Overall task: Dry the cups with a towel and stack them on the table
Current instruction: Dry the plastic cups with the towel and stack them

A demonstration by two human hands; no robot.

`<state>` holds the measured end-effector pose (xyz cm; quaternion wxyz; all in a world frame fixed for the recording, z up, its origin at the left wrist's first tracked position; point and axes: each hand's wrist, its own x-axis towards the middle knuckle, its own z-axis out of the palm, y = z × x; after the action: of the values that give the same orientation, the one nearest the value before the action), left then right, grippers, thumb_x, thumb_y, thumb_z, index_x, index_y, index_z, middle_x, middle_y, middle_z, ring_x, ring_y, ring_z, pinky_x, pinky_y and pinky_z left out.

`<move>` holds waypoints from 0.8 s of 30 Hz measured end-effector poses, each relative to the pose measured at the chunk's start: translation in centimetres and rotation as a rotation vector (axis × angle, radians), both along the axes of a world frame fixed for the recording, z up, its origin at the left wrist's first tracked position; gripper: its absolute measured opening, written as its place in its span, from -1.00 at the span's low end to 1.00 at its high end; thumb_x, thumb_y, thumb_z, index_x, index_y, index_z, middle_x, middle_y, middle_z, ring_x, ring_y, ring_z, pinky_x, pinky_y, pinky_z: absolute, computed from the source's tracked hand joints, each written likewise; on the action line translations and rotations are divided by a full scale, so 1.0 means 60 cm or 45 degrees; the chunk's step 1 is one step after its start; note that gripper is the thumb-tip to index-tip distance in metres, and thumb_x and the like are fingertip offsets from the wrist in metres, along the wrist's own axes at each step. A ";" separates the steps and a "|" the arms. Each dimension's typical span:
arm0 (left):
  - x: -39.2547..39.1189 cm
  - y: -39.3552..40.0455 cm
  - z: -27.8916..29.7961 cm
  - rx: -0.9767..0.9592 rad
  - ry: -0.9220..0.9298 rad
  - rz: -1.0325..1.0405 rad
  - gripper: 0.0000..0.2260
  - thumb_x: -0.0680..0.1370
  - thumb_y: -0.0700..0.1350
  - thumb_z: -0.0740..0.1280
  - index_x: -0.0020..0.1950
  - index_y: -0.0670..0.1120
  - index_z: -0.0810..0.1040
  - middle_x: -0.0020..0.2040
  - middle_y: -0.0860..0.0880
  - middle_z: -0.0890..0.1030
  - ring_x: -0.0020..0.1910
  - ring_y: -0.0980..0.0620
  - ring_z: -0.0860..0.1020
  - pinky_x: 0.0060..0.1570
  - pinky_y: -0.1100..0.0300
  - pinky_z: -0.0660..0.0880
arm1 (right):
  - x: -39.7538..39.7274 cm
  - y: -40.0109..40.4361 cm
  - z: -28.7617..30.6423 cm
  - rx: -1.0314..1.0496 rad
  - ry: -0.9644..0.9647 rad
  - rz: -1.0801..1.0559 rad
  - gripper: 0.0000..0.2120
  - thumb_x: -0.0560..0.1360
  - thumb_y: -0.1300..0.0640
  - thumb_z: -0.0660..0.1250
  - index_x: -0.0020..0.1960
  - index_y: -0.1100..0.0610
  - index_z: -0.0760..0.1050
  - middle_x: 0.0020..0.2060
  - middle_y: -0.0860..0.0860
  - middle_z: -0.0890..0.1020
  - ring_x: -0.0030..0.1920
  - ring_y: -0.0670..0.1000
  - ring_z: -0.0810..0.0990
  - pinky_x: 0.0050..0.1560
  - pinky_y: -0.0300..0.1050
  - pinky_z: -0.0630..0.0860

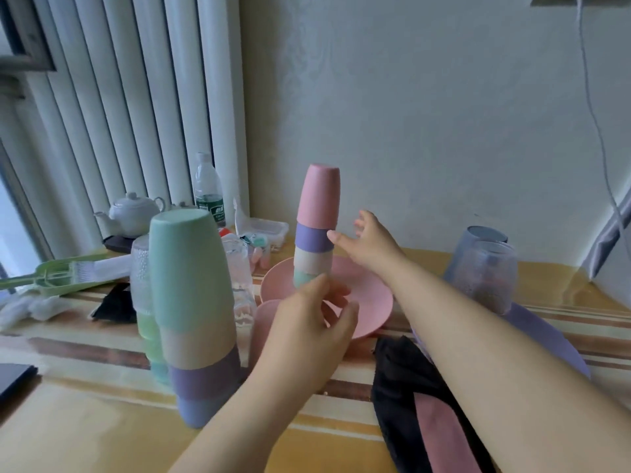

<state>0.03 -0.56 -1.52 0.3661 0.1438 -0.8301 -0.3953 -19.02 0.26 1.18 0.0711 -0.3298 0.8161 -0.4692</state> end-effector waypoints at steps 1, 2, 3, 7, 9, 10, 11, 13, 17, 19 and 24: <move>-0.004 -0.013 0.013 -0.044 0.018 0.005 -0.95 0.51 -0.13 0.35 -0.07 0.01 0.52 -0.20 0.13 0.59 -0.21 0.10 0.52 -0.23 0.30 0.46 | -0.010 -0.018 0.002 0.005 0.004 -0.013 -0.11 0.42 -0.12 0.40 0.53 0.13 -0.03 0.48 0.04 0.25 0.43 0.03 0.30 0.40 -0.02 0.28; -0.011 -0.028 0.024 -0.099 0.028 0.022 -0.92 0.52 -0.13 0.35 -0.08 0.04 0.51 -0.19 0.13 0.58 -0.22 0.10 0.52 -0.23 0.30 0.46 | -0.019 -0.036 0.004 0.001 0.000 -0.021 -0.08 0.42 -0.14 0.41 0.54 0.12 -0.06 0.49 0.03 0.23 0.44 0.03 0.28 0.39 -0.03 0.28; -0.018 -0.044 0.032 -0.151 0.019 0.049 -0.91 0.52 -0.13 0.35 -0.07 0.05 0.49 -0.18 0.13 0.58 -0.22 0.11 0.52 -0.23 0.32 0.44 | -0.027 -0.052 0.005 -0.005 -0.020 -0.030 -0.06 0.40 -0.15 0.41 0.54 0.11 -0.08 0.49 0.03 0.21 0.44 0.04 0.28 0.38 -0.03 0.29; -0.042 -0.086 0.022 -0.200 -0.079 0.175 -0.95 0.52 -0.09 0.35 -0.04 0.02 0.52 -0.15 0.14 0.55 -0.18 0.12 0.50 -0.19 0.27 0.43 | -0.058 -0.110 0.002 -0.108 -0.149 -0.055 0.06 0.31 -0.16 0.49 0.54 0.11 -0.11 0.47 0.04 0.25 0.41 0.09 0.33 0.32 0.01 0.36; -0.050 -0.092 0.003 -0.175 -0.105 0.189 -0.94 0.51 -0.08 0.35 -0.04 0.02 0.52 -0.15 0.15 0.54 -0.16 0.13 0.50 -0.16 0.23 0.45 | -0.071 -0.129 -0.006 -0.176 -0.194 -0.040 0.03 0.24 -0.12 0.55 0.50 0.09 0.03 0.39 0.03 0.38 0.32 0.08 0.43 0.26 0.04 0.44; -0.052 -0.092 -0.005 -0.149 -0.117 0.181 -0.94 0.51 -0.07 0.35 -0.04 0.04 0.51 -0.15 0.16 0.53 -0.17 0.15 0.50 -0.16 0.22 0.46 | -0.075 -0.136 -0.013 -0.200 -0.205 -0.027 -0.04 0.21 -0.10 0.57 0.45 0.08 0.14 0.32 0.02 0.45 0.25 0.07 0.49 0.21 0.05 0.48; -0.054 -0.093 -0.012 -0.126 -0.122 0.173 -0.94 0.51 -0.07 0.35 -0.06 0.05 0.50 -0.15 0.16 0.53 -0.18 0.17 0.50 -0.17 0.22 0.47 | -0.078 -0.141 -0.019 -0.217 -0.204 -0.017 -0.13 0.19 -0.08 0.58 0.37 0.06 0.24 0.25 0.00 0.51 0.18 0.05 0.53 0.16 0.04 0.52; -0.056 -0.095 -0.022 -0.110 -0.121 0.176 -0.91 0.50 -0.07 0.36 -0.09 0.08 0.47 -0.15 0.16 0.54 -0.20 0.19 0.50 -0.19 0.24 0.46 | -0.079 -0.145 -0.026 -0.248 -0.185 -0.006 -0.25 0.19 -0.06 0.58 0.27 0.05 0.33 0.16 -0.02 0.56 0.10 0.02 0.57 0.08 0.00 0.55; -0.057 -0.097 -0.031 -0.112 -0.115 0.173 -0.88 0.49 -0.06 0.37 -0.10 0.12 0.46 -0.16 0.17 0.54 -0.17 0.19 0.50 -0.20 0.28 0.44 | -0.078 -0.140 -0.024 -0.249 -0.068 -0.022 -0.33 0.25 -0.07 0.55 0.25 0.06 0.35 0.11 -0.04 0.55 0.07 0.03 0.55 0.03 -0.03 0.54; -0.055 -0.098 -0.032 -0.098 -0.109 0.165 -0.89 0.49 -0.06 0.37 -0.10 0.11 0.46 -0.16 0.18 0.54 -0.12 0.20 0.48 -0.21 0.30 0.43 | -0.078 -0.136 -0.025 -0.228 -0.027 -0.048 -0.32 0.26 -0.11 0.54 0.26 0.05 0.34 0.12 -0.03 0.55 0.08 0.05 0.55 0.05 0.00 0.54; -0.054 -0.101 -0.035 -0.104 -0.095 0.168 -0.89 0.49 -0.06 0.38 -0.10 0.10 0.47 -0.16 0.21 0.53 -0.14 0.22 0.48 -0.23 0.34 0.40 | -0.081 -0.136 -0.022 -0.254 -0.024 -0.044 -0.32 0.29 -0.12 0.52 0.29 0.03 0.31 0.17 -0.01 0.53 0.12 0.06 0.53 0.02 -0.06 0.51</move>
<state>-3.22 -6.60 -3.64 0.3658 0.1978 -0.8473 -0.3304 -23.87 -7.90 -0.17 0.0376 -0.3168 0.7701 -0.5525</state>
